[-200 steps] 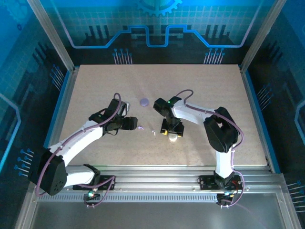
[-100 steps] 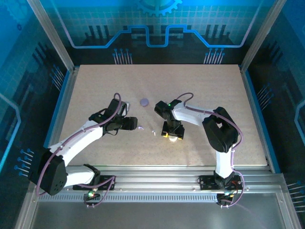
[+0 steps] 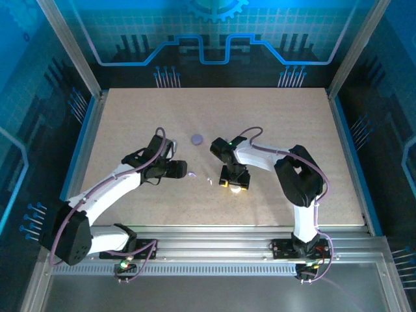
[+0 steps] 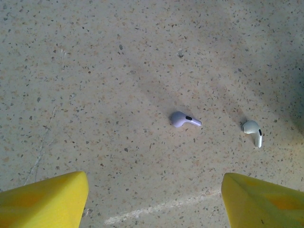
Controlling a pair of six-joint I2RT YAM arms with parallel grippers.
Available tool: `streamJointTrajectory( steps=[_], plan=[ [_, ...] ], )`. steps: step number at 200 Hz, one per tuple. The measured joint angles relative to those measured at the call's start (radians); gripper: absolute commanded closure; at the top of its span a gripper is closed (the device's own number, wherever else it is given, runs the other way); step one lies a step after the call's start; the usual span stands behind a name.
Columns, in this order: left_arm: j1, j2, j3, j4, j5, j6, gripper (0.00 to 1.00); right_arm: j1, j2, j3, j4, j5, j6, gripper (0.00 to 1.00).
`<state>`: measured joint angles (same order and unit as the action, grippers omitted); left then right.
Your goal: Insert the wireless bluetooth earbuds into the charging case
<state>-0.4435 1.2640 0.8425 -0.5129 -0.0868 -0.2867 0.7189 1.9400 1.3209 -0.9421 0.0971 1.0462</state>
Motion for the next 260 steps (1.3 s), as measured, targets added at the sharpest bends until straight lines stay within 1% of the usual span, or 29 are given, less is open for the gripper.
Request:
streamJointTrajectory(
  steps=[42, 56, 77, 101, 146, 163, 183, 217, 239, 260],
  plan=[
    [0.000, 0.000, 0.000, -0.003, -0.003, 0.000, 0.25, -0.003, 0.004, -0.019, 0.018, -0.002, -0.008, 0.36],
    [0.000, 0.000, 0.000, -0.003, -0.003, 0.000, 0.25, -0.005, 0.004, -0.019, 0.021, -0.005, -0.015, 0.39],
    [0.000, 0.000, 0.000, -0.003, -0.003, 0.000, 0.26, -0.006, 0.004, -0.021, 0.033, -0.011, -0.028, 0.48],
    [0.000, 0.003, 0.000, -0.003, -0.003, 0.000, 0.26, -0.006, 0.003, -0.022, 0.035, -0.010, -0.034, 0.51],
    [0.000, 0.005, 0.000, -0.002, 0.000, 0.000, 0.28, -0.006, -0.013, -0.033, 0.043, 0.007, -0.050, 0.53],
    [0.000, 0.000, -0.002, 0.014, 0.027, 0.001, 0.29, -0.006, -0.040, -0.040, 0.047, 0.028, -0.052, 0.53],
    [0.000, -0.060, -0.048, 0.094, 0.094, 0.006, 0.30, 0.004, -0.114, -0.043, 0.051, 0.050, -0.051, 0.53],
    [-0.005, -0.278, -0.226, 0.318, 0.241, 0.030, 0.31, 0.039, -0.310, -0.042, 0.089, 0.080, -0.046, 0.52],
    [-0.011, -0.406, -0.332, 0.481, 0.324, 0.052, 0.32, 0.056, -0.435, -0.048, 0.145, 0.087, -0.029, 0.52],
    [-0.019, -0.469, -0.397, 0.621, 0.399, 0.068, 0.34, 0.069, -0.537, -0.088, 0.231, 0.090, -0.005, 0.52]
  ],
)
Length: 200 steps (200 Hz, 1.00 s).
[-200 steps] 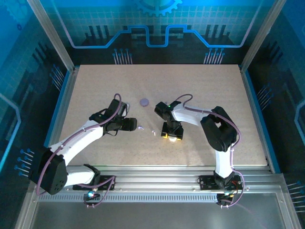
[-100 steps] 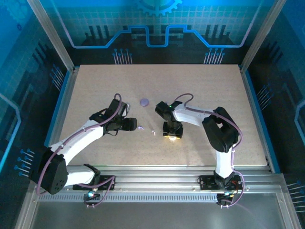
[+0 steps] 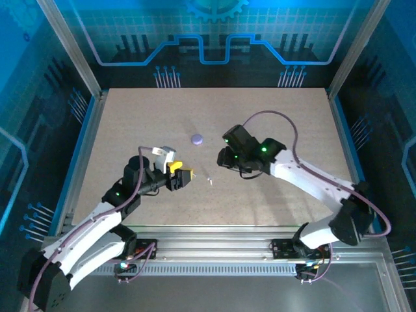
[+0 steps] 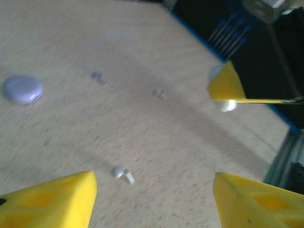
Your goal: Insert the wireless bluetooth earbuds into the charging case
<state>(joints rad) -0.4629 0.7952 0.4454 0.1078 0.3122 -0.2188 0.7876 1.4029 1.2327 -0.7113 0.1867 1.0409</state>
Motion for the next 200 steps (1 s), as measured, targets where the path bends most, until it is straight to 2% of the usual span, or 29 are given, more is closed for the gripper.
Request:
streamJointTrajectory(
  steps=[33, 66, 139, 200],
  plan=[
    [-0.037, -0.012, -0.069, 0.187, 0.087, 0.027, 0.35, 0.018, -0.124, -0.117, 0.159, -0.004, 0.055, 0.52],
    [-0.074, 0.032, -0.090, 0.308, 0.116, 0.073, 0.36, 0.031, -0.181, -0.204, 0.304, -0.026, 0.113, 0.51],
    [-0.153, 0.079, -0.089, 0.410, 0.100, 0.190, 0.39, 0.077, -0.208, -0.238, 0.510, -0.079, 0.170, 0.50],
    [-0.182, 0.079, -0.089, 0.479, 0.013, 0.203, 0.41, 0.147, -0.203, -0.254, 0.588, -0.090, 0.187, 0.50]
  ],
)
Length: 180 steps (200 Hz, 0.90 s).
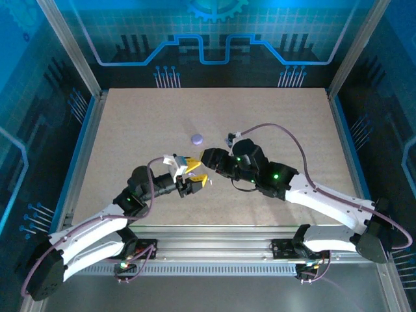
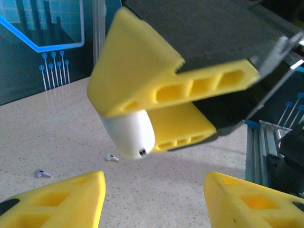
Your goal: Insert the wireless bluetooth earbuds into the charging case
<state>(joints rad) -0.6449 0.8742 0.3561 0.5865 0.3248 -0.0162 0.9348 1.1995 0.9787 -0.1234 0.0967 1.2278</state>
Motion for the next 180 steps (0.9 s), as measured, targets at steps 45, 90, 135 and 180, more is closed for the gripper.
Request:
streamJointTrajectory(
  steps=[45, 90, 135, 180],
  plan=[
    [-0.002, 0.000, 0.000, 0.028, -0.068, -0.008, 0.43, 0.031, 0.006, -0.003, 0.031, 0.003, 0.008, 0.51],
    [-0.002, -0.001, -0.013, 0.067, -0.111, -0.031, 0.48, 0.050, 0.023, -0.005, 0.043, 0.008, 0.015, 0.51],
    [-0.003, -0.001, -0.017, 0.100, -0.123, -0.059, 0.60, 0.060, 0.040, -0.005, 0.061, 0.021, 0.023, 0.51],
    [-0.006, -0.006, -0.019, 0.101, -0.124, -0.071, 0.76, 0.061, 0.045, -0.005, 0.074, 0.038, 0.026, 0.48]
  ],
)
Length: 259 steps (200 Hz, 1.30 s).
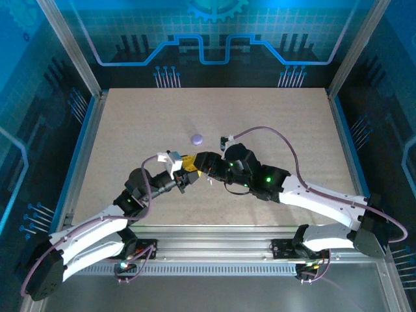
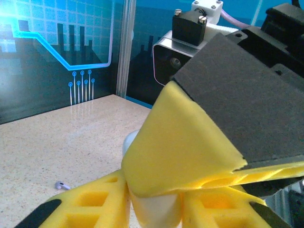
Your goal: Insert the wireless bluetooth earbuds into the charging case
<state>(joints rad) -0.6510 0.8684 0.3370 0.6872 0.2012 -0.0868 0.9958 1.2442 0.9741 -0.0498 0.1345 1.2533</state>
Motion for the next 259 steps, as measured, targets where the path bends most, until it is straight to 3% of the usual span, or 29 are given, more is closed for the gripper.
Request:
streamJointTrajectory(
  steps=[40, 70, 111, 163, 204, 259],
  plan=[
    [0.000, -0.008, 0.000, -0.005, 0.000, -0.012, 0.77, 0.008, -0.002, 0.000, -0.009, 0.017, -0.035, 0.19],
    [0.000, -0.017, 0.000, -0.050, 0.001, -0.013, 0.77, 0.011, -0.059, -0.003, -0.063, 0.074, -0.132, 0.15],
    [0.000, -0.019, 0.005, -0.105, 0.013, -0.020, 0.77, 0.008, -0.272, -0.082, -0.077, 0.175, -0.360, 0.14],
    [0.000, -0.016, 0.048, -0.150, 0.062, -0.019, 0.77, -0.019, -0.408, -0.209, -0.067, 0.185, -0.669, 0.14],
    [0.000, -0.014, 0.064, -0.160, 0.097, -0.019, 0.77, -0.058, -0.431, -0.217, -0.081, 0.058, -0.961, 0.11],
    [0.000, -0.010, 0.067, -0.160, 0.171, -0.044, 0.77, -0.240, -0.435, -0.213, -0.124, -0.312, -1.271, 0.14]
  ],
)
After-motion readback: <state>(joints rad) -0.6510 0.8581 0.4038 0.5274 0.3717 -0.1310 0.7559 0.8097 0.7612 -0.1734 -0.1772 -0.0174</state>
